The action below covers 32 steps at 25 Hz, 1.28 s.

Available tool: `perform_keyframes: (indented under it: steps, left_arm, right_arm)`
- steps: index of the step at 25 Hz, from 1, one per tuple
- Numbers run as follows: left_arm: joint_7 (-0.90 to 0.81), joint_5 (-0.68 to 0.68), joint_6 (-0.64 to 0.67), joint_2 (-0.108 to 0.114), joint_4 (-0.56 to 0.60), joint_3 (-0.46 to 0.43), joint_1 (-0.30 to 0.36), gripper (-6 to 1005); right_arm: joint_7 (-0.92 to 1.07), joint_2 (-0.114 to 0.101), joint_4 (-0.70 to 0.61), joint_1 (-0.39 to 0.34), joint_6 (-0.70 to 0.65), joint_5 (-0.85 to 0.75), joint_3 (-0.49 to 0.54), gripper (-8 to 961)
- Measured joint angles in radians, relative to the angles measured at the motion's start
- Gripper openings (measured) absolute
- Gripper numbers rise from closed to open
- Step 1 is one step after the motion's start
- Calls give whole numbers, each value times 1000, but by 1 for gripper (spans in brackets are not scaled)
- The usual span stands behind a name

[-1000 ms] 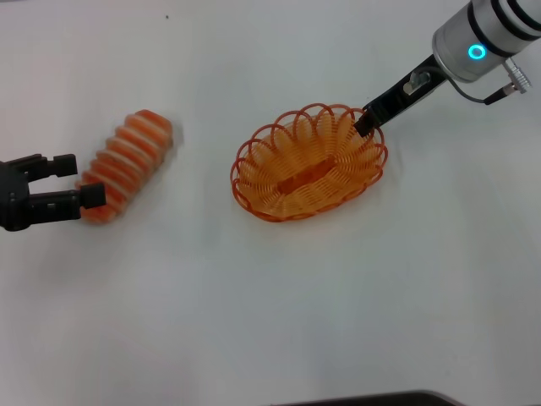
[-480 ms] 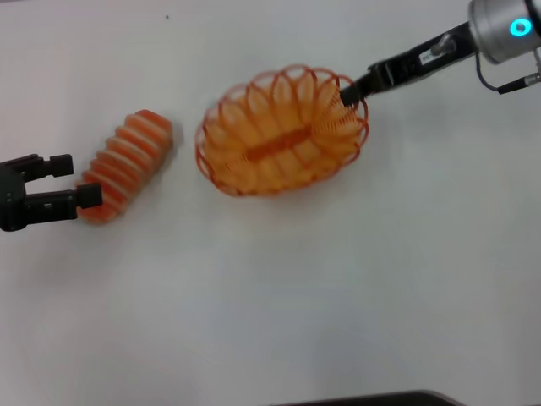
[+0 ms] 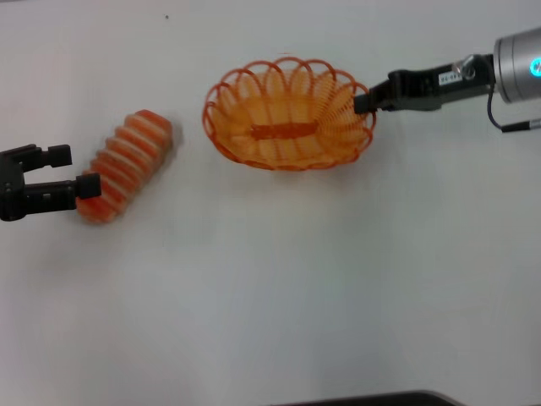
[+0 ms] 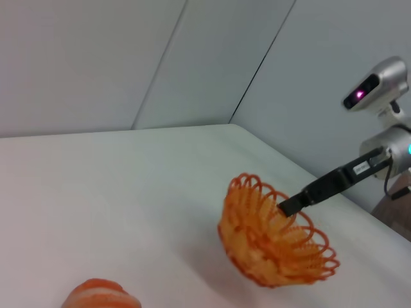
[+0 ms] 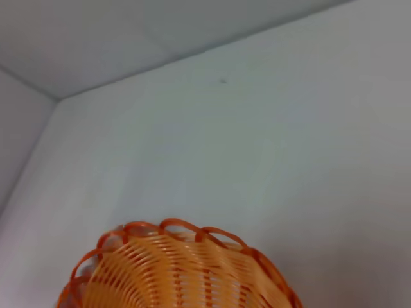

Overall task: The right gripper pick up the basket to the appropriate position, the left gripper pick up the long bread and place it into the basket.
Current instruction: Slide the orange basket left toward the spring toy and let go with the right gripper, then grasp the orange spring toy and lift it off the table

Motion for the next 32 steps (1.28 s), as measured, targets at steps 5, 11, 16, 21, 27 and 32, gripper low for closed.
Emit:
perform_keyframes:
  steps: [5,11,16,21,27,32]
  left_arm:
    - [1,0,-2,1,0,0,-10,936]
    - [2,0,-12,1,0,0,-15,937]
    - [1,0,-12,1,0,0,-15,937]
    - [-2,0,-8,1,0,0,-8,937]
    - [-16,0,-5,1,0,0,-6,937]
    - [-54,1,-7,0,15,6,-15,937]
  right_arm:
    - [12,6,29,-22,67,-7,-2,60]
    - [3,14,32,-19,88,-3,4,77]
    - [-25,12,-54,-27,58,16,24,224]
    - [-263,22,-254,-86,-195,125,31,431]
    - [-584,55,-405,-195,-442,202,46,670]
    - [-692,52,-401,-269,-461,191,43,738]
